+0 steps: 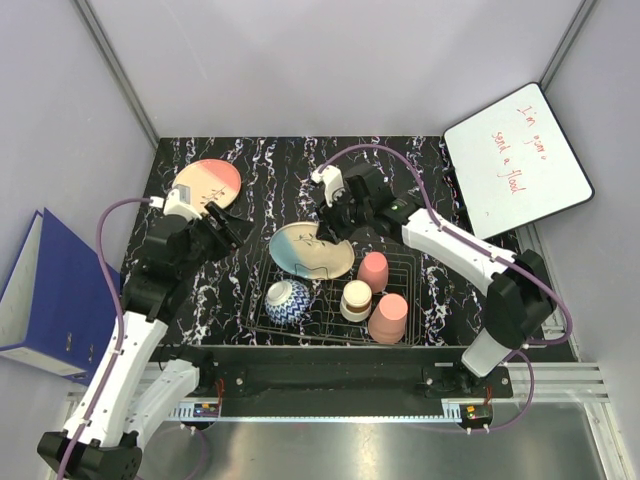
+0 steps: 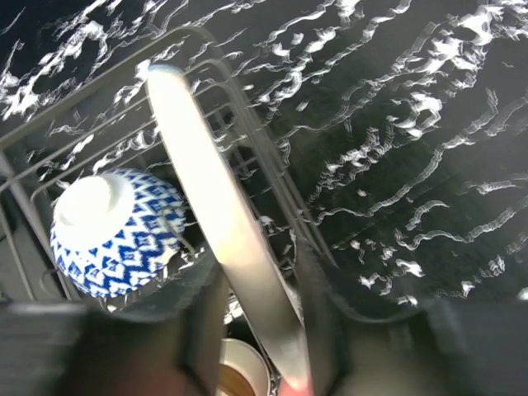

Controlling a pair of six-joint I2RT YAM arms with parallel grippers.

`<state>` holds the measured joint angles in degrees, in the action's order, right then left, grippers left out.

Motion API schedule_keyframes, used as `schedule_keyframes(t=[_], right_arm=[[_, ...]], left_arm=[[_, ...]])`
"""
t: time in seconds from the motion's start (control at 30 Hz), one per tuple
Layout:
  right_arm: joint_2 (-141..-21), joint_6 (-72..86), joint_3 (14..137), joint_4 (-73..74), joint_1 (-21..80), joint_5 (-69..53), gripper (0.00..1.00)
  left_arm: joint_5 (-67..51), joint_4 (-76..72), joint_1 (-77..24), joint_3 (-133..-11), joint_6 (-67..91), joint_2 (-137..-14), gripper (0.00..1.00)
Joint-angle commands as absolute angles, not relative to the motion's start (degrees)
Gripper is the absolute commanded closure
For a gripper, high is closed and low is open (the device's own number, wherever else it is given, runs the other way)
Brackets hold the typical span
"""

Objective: Unload the mixed dishes from the dish rack
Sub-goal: Pick up the plate from the dish rack.

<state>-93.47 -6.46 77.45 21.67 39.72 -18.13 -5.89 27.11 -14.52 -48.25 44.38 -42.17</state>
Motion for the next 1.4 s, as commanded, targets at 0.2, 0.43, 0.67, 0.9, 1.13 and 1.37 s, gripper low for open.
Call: schedule_keyframes(t=[0.2, 0.43, 0.67, 0.9, 1.13, 1.37], right_arm=[[-93.1, -7.1, 78.8, 19.3, 40.8, -19.4, 0.99], [-89.7, -9.2, 81.2, 21.8, 40.8, -16.0, 1.0], [-87.5, -13.3, 89.2, 27.8, 40.8, -12.9, 1.0], [-85.0, -14.2, 94.3, 31.1, 40.8, -12.1, 1.0], [-82.3, -13.3, 95.4, 30.9, 40.9, -13.6, 1.0], [-80.4, -11.6, 96.3, 29.5, 40.9, -11.4, 1.0]], left_arm=[[-5.5, 24.7, -14.8, -46.8, 42.8, -42.7, 0.31], [-5.5, 23.8, -14.7, -46.6, 43.3, -43.7, 0.31], [-6.0, 22.0, -14.7, -46.1, 44.4, -45.2, 0.31], [-5.8, 21.3, -14.7, -46.7, 44.0, -46.4, 0.31], [-6.1, 20.5, -14.7, -47.5, 44.1, -47.7, 0.31], [-6.1, 19.7, -14.7, -47.8, 44.4, -48.6, 0.31]])
